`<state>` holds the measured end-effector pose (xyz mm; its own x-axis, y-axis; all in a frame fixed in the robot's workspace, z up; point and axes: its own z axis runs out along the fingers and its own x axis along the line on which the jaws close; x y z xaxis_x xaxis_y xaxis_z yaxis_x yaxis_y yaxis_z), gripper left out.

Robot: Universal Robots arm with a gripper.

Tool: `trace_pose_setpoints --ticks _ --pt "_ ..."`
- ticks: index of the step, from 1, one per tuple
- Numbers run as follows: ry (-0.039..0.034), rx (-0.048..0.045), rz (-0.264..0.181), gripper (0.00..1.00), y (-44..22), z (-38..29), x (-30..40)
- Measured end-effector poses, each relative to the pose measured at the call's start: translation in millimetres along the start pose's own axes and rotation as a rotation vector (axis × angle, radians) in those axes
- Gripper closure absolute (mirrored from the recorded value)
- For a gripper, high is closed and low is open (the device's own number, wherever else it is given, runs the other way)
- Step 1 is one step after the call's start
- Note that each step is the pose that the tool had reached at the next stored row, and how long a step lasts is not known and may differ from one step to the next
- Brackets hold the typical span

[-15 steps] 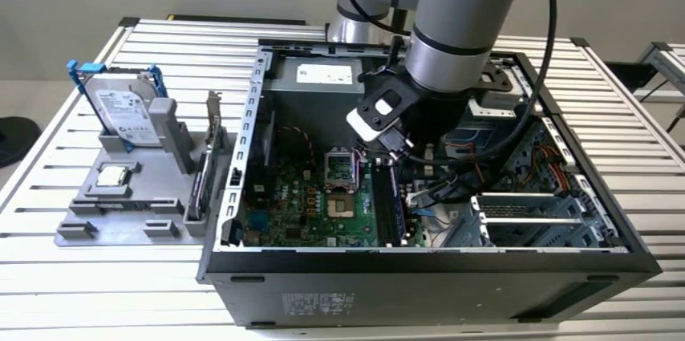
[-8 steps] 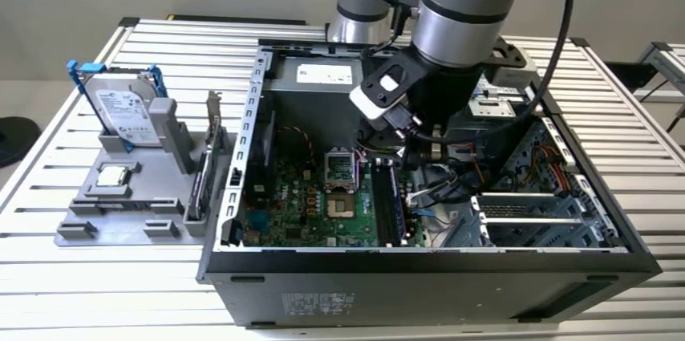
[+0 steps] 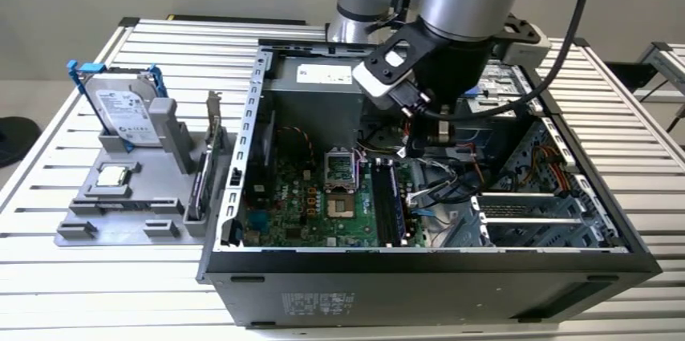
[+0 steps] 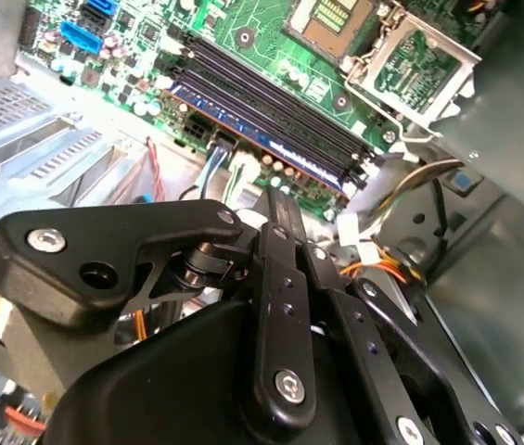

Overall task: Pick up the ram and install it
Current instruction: 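Press down the ram until it locks into place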

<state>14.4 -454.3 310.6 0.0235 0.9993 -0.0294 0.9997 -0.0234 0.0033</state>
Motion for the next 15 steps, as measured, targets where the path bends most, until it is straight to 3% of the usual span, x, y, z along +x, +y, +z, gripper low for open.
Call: trace_pose_setpoints --ticks 7,15 --pt "0.0009 0.0001 0.0 1.0 0.1 -17.3 -0.5" --pt "0.001 0.0 0.0 1.0 0.1 -21.1 -0.6"
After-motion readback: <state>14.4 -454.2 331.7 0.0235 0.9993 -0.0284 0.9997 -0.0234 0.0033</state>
